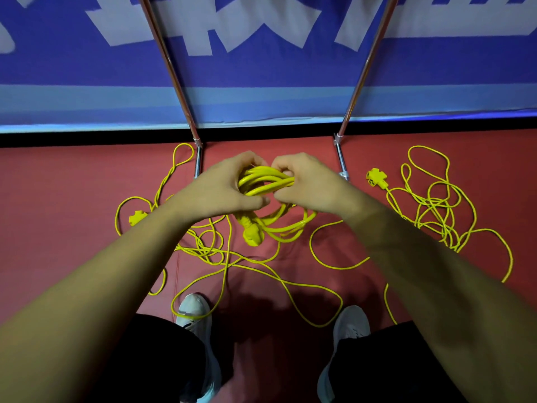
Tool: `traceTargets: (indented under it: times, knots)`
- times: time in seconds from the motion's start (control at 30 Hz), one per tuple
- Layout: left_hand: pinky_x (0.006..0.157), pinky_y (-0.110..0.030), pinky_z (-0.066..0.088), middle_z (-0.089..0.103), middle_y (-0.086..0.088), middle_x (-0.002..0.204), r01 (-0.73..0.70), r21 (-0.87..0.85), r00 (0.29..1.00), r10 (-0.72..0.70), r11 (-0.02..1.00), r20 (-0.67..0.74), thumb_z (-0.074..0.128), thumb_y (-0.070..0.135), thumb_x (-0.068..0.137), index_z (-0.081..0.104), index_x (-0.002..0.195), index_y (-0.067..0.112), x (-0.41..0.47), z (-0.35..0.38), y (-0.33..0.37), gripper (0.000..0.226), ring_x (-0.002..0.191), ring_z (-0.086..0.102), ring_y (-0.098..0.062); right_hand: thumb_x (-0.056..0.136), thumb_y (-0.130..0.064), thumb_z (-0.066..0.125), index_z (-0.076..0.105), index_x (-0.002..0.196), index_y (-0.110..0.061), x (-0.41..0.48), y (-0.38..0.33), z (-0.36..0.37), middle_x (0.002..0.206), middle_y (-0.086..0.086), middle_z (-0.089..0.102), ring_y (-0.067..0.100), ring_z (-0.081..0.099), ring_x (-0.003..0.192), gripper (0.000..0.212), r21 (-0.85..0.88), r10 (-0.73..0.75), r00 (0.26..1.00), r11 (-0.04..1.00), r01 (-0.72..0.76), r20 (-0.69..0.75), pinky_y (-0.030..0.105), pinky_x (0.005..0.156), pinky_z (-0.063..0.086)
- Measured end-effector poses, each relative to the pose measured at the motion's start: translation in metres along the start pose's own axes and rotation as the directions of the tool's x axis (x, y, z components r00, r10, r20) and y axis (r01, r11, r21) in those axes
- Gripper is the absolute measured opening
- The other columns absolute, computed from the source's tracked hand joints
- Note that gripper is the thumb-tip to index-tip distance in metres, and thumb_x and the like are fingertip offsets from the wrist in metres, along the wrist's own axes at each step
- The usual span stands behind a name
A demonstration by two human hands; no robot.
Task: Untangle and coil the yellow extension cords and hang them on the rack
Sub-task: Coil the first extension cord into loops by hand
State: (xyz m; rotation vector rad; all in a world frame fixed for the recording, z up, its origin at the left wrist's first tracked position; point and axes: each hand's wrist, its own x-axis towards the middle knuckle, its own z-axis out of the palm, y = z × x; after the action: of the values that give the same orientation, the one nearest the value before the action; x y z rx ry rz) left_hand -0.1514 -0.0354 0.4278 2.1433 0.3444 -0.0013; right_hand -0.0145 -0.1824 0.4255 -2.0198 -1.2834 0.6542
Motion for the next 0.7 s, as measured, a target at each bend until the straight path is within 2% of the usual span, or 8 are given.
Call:
traceTargets:
  times: [0.07, 0.2, 0.3, 0.37, 0.47, 0.57, 0.63, 0.7]
  knots:
    - [0.061, -0.045, 0.060, 0.073, -0.003, 0.081, -0.010, 0.041, 0.999, 0.012, 0.999, -0.050, 0.071, 0.024, 0.067, 0.058, 0.106, 0.022, -0.003, 0.001, 0.004, 0.041, 0.069, 0.072, -0.022, 0.067, -0.007, 0.063, 0.058, 0.072, -0.015, 0.001, 0.001, 0.004, 0.050, -0.006, 0.043, 0.006, 0.036, 0.047, 0.011, 0.003, -0.008, 1.000, 1.000, 0.008, -0.017, 0.022, 0.044, 0.031]
    - [0.056, -0.043, 0.061, 0.074, -0.003, 0.072, -0.003, -0.050, 0.980, -0.007, 0.999, -0.197, 0.065, -0.001, 0.075, 0.065, 0.102, 0.016, -0.003, -0.003, 0.007, 0.032, 0.063, 0.074, -0.018, 0.070, -0.012, 0.064, 0.059, 0.075, -0.018, 0.004, 0.002, 0.004, 0.052, -0.007, 0.047, 0.005, 0.039, 0.049, 0.009, 0.040, 0.042, 0.996, 0.998, -0.039, -0.082, 0.023, 0.047, 0.034]
    - [0.056, -0.035, 0.061, 0.073, 0.000, 0.068, -0.011, -0.042, 0.950, -0.003, 0.999, -0.314, 0.062, -0.003, 0.077, 0.069, 0.101, 0.015, -0.003, -0.001, 0.007, 0.031, 0.061, 0.073, -0.013, 0.071, -0.013, 0.064, 0.059, 0.076, -0.017, 0.005, 0.002, 0.005, 0.055, -0.005, 0.052, 0.006, 0.045, 0.051, 0.008, 0.056, 0.068, 0.994, 0.996, -0.064, -0.086, 0.026, 0.049, 0.038]
    - [0.056, -0.033, 0.060, 0.073, -0.001, 0.069, -0.008, -0.055, 0.936, -0.012, 0.998, -0.353, 0.062, -0.002, 0.079, 0.069, 0.101, 0.015, -0.004, 0.002, 0.005, 0.029, 0.061, 0.073, -0.012, 0.071, -0.011, 0.065, 0.060, 0.075, -0.015, 0.005, 0.002, 0.006, 0.055, -0.006, 0.051, 0.006, 0.042, 0.047, 0.008, 0.059, 0.101, 0.992, 0.993, -0.097, -0.073, 0.022, 0.045, 0.035]
    - [0.060, -0.029, 0.060, 0.073, 0.000, 0.070, -0.017, 0.014, 0.933, 0.021, 1.000, -0.359, 0.062, 0.001, 0.082, 0.069, 0.102, 0.016, -0.004, 0.004, 0.001, 0.026, 0.063, 0.073, -0.008, 0.071, -0.011, 0.067, 0.061, 0.074, -0.014, 0.005, 0.005, 0.003, 0.054, -0.006, 0.051, 0.006, 0.039, 0.043, 0.007, 0.056, 0.153, 0.987, 0.987, -0.151, -0.047, 0.020, 0.044, 0.032]
    - [0.068, -0.022, 0.057, 0.074, 0.003, 0.075, -0.042, 0.126, 0.956, 0.077, 0.991, -0.284, 0.064, 0.002, 0.086, 0.066, 0.105, 0.017, -0.002, 0.002, 0.001, 0.024, 0.066, 0.071, -0.001, 0.071, -0.013, 0.067, 0.062, 0.075, -0.016, 0.001, 0.010, -0.001, 0.052, -0.006, 0.052, 0.008, 0.042, 0.044, 0.007, 0.018, 0.184, 0.981, 0.983, -0.184, -0.054, 0.024, 0.046, 0.035]
    - [0.064, -0.021, 0.056, 0.073, 0.001, 0.076, -0.020, 0.070, 0.963, 0.038, 0.997, -0.267, 0.064, 0.001, 0.089, 0.063, 0.105, 0.017, -0.001, 0.003, 0.001, 0.023, 0.065, 0.071, -0.003, 0.069, -0.020, 0.066, 0.062, 0.076, -0.019, -0.002, 0.011, 0.000, 0.053, -0.004, 0.055, 0.011, 0.048, 0.049, 0.008, -0.059, 0.179, 0.976, 0.980, -0.188, -0.123, 0.027, 0.049, 0.040]
    - [0.054, -0.022, 0.053, 0.070, -0.003, 0.072, 0.024, -0.083, 0.964, -0.044, 0.996, -0.261, 0.062, -0.001, 0.092, 0.062, 0.106, 0.013, 0.002, 0.008, 0.002, 0.020, 0.059, 0.069, -0.007, 0.068, -0.024, 0.065, 0.062, 0.075, -0.019, -0.003, 0.011, 0.001, 0.056, -0.001, 0.058, 0.017, 0.055, 0.058, 0.010, -0.132, 0.161, 0.969, 0.973, -0.187, -0.189, 0.031, 0.053, 0.045]
